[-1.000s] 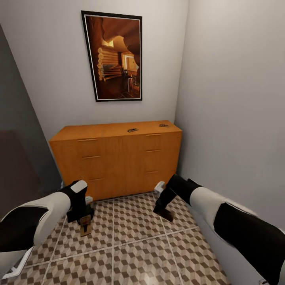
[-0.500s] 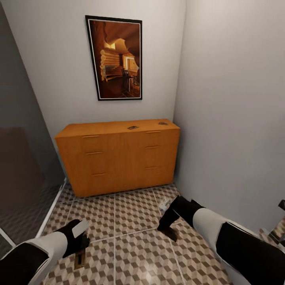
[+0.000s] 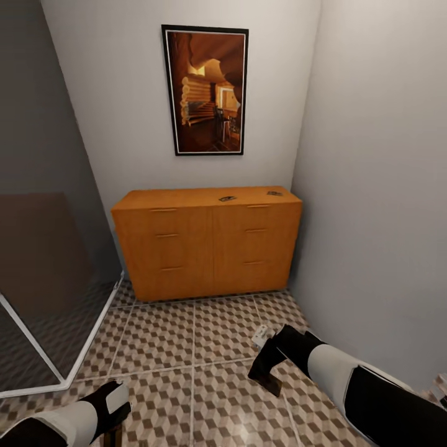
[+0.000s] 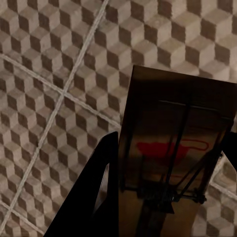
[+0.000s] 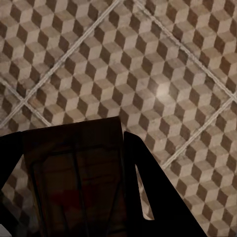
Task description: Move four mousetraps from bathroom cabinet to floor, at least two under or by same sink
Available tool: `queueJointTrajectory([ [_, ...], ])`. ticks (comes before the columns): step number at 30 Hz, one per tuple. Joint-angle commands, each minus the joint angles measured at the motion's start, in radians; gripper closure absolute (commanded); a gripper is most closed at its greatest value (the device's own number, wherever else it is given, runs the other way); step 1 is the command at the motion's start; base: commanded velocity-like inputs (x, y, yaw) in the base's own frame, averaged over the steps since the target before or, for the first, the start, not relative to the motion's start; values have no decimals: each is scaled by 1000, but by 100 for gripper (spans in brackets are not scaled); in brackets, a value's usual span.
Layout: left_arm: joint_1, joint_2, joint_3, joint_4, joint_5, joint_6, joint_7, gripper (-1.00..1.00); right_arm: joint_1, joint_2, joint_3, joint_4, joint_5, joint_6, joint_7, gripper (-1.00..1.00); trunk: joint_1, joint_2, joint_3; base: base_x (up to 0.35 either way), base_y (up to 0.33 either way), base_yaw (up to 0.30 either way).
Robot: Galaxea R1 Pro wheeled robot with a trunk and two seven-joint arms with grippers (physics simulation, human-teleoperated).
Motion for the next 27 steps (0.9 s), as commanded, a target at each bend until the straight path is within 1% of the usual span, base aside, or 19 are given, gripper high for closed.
queueJointTrajectory([
  [1, 0, 0, -9, 0, 2, 5, 6, 100, 0, 0, 5, -1, -13, 8, 2, 100, 0, -1, -2, 0, 0, 212],
  [11, 24, -2, -9, 0, 2, -3, 4, 100, 29, 3, 6, 5, -11, 5, -42, 100, 0, -1, -15, 0, 0, 196],
  [17, 59, -2, -9, 0, 2, -4, 4, 100, 30, 2, 6, 5, -11, 5, -46, 100, 0, -1, -22, 0, 0, 195],
  [22, 82, 3, -9, 1, 2, -5, 4, 100, 32, 3, 6, 5, -11, 5, -46, 100, 0, -1, -29, 0, 0, 200],
  [27, 93, -1, -9, 0, 2, -5, 4, 100, 55, 1, 6, 6, -12, 4, -53, 100, 0, -1, -35, 0, 0, 201],
])
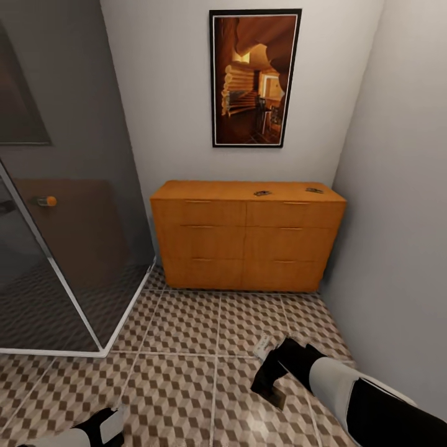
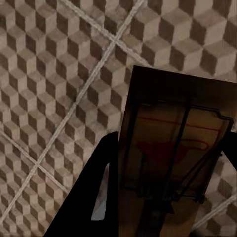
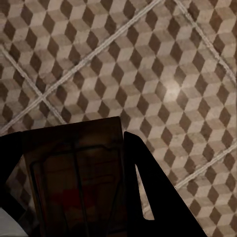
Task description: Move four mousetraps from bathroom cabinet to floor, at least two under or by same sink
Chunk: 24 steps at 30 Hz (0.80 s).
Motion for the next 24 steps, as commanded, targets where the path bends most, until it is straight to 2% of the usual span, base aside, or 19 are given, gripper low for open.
queueJointTrajectory([
  [1, 0, -1, -9, 0, 1, 7, 6, 100, 3, -1, 5, -1, -13, 8, -5, 100, 0, -1, -2, 0, 0, 201],
  [9, 4, -1, -9, 0, 2, 6, 5, 100, 37, 1, 1, -2, -15, 5, -70, 100, 0, -1, -12, 0, 0, 209],
  [12, 4, -1, -9, 1, 2, 6, 5, 100, 66, 1, -14, -1, -23, -4, -112, 100, 0, -1, -15, 0, 0, 229],
  [17, 8, -2, -9, 1, 2, 6, 4, 100, 163, 1, -53, -1, -68, -75, -260, 100, 0, -1, -21, 0, 0, 232],
  [20, 13, -7, -9, 2, 2, 7, 4, 100, 225, 1, -60, -1, -106, -151, -399, 100, 0, -1, -24, 0, 0, 233],
  [23, 36, -16, -9, 0, 2, 6, 4, 100, 281, 4, -61, -1, -150, -213, -509, 100, 0, -1, -27, 0, 0, 234],
  [24, 41, -17, -9, 0, 1, 6, 4, 100, 291, 4, -61, -1, -159, -225, -526, 100, 0, -1, -28, 0, 0, 233],
])
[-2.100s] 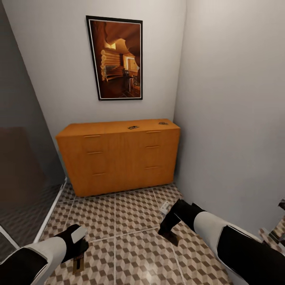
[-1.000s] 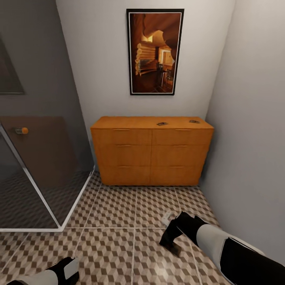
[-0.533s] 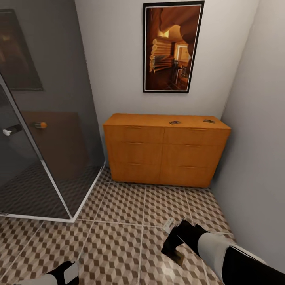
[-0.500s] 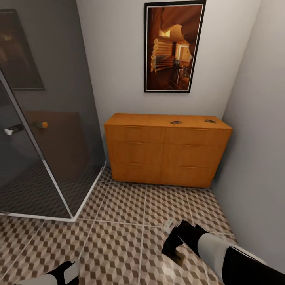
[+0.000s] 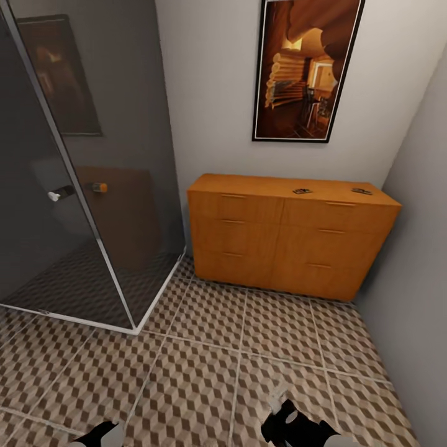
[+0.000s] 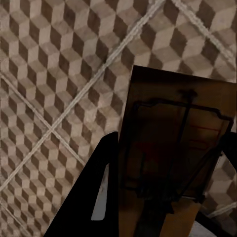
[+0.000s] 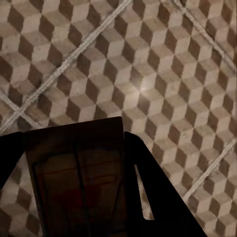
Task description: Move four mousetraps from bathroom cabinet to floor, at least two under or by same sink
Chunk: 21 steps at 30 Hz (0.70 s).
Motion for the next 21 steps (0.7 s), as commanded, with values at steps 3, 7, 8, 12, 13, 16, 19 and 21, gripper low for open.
queueJointTrajectory([
  [3, 19, -4, -9, 0, 1, 6, 6, 100, 50, -3, 8, -1, -51, -50, -55, 100, 0, 0, -4, 0, 0, 234],
  [7, 29, -2, -9, 1, 2, -31, 6, 100, 104, -6, 8, 6, -67, -72, -71, 100, 0, 0, -8, 0, 0, 234],
  [8, 30, -2, -9, 1, 2, -38, 6, 100, 115, -6, 8, 10, -68, -78, -72, 100, 0, 0, -9, 0, 0, 234],
  [12, 38, -4, -9, 1, 2, -68, 6, 100, 135, -7, 8, 18, -70, -94, -73, 100, 0, 0, -11, 0, 0, 251],
  [13, 38, -4, -9, 1, 2, -70, 6, 100, 136, -7, 8, 19, -70, -95, -73, 100, 0, 0, -11, 0, 0, 271],
  [16, 40, -4, -9, 2, 2, -73, 6, 100, 143, -8, 8, 20, -70, -101, -73, 100, 0, 0, -12, 0, 0, 280],
  [19, 40, -4, -9, 2, 2, -74, 6, 100, 145, -8, 8, 25, -70, -109, -74, 100, 0, 0, -12, 0, 0, 287],
  [21, 41, -4, -9, 2, 2, -74, 6, 100, 146, -8, 8, 29, -70, -111, -74, 100, 0, 0, -12, 0, 0, 290],
])
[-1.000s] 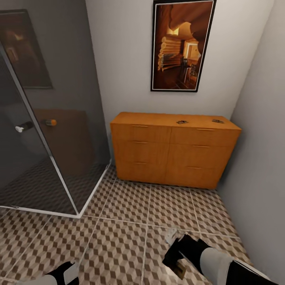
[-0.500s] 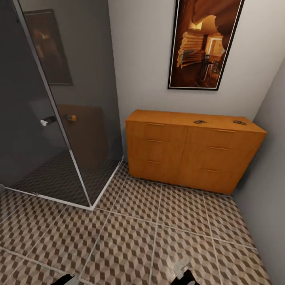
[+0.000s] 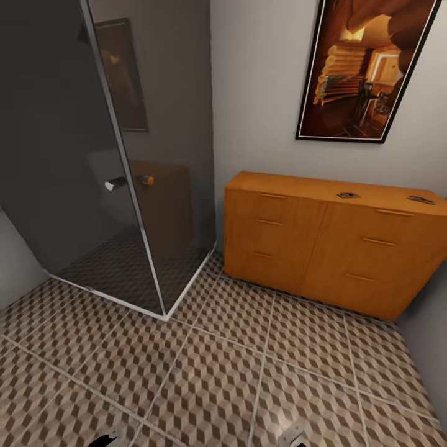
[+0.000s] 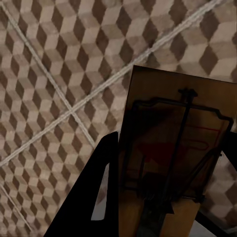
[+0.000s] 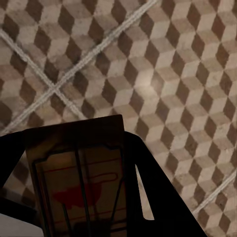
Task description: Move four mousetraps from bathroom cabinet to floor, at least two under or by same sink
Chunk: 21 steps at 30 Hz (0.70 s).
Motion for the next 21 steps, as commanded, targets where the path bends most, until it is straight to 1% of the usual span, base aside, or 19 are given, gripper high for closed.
queueJointTrajectory([
  [1, -1, 0, -8, 0, 0, 8, 6, 100, 0, 0, 9, 2, -12, -4, -1, 100, 0, 0, -1, 0, 0, 291],
  [21, -1, -1, -9, 1, 0, 8, 6, 100, 0, -1, 10, 7, -12, -5, -4, 100, 0, 0, -1, 0, 0, 292],
])
